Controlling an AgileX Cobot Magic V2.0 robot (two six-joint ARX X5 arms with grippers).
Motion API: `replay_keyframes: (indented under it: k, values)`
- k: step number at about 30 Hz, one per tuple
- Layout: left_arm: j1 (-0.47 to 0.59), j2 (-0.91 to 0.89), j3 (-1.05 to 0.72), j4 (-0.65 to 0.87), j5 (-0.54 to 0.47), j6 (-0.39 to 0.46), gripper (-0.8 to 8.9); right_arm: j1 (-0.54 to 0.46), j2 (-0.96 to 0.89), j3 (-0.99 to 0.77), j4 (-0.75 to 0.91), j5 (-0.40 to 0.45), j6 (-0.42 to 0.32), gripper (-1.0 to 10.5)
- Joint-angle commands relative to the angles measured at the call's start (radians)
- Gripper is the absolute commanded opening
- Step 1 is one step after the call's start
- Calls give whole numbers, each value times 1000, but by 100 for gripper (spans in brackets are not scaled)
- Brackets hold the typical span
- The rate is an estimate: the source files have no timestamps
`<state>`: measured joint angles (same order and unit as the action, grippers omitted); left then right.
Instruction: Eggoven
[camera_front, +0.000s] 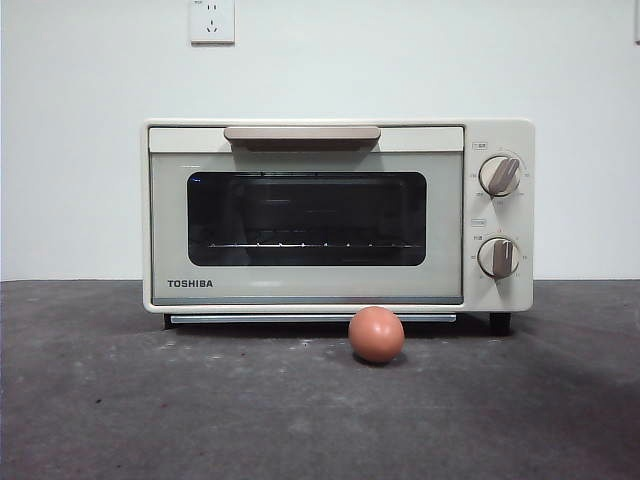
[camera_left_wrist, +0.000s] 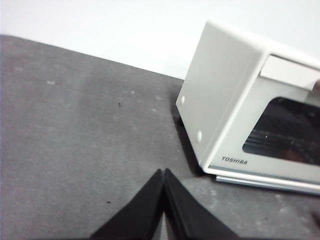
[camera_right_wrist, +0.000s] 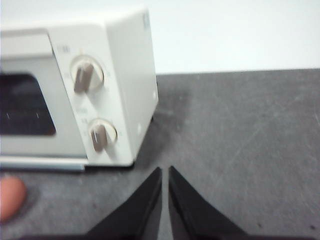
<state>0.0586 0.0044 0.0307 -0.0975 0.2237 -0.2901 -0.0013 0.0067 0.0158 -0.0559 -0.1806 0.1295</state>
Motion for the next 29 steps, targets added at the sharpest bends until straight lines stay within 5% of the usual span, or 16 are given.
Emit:
replay_keyframes:
  k: [1, 6, 14, 22, 29]
  values:
    - [2, -1, -22, 13, 3, -128, 7, -1, -3, 1, 32, -15, 96, 5]
    - [2, 3, 40, -64, 38, -196, 7, -1, -2, 60, -3, -18, 233, 5]
    - [2, 135, 252, -169, 130, -140, 7, -1, 80, 281, -131, -29, 240, 5]
    - [0, 378, 525, -383, 270, 75, 7, 2, 314, 588, -423, -182, 82, 5]
    - [-25, 499, 692, -546, 360, 183, 7, 30, 494, 793, -711, -350, -90, 5]
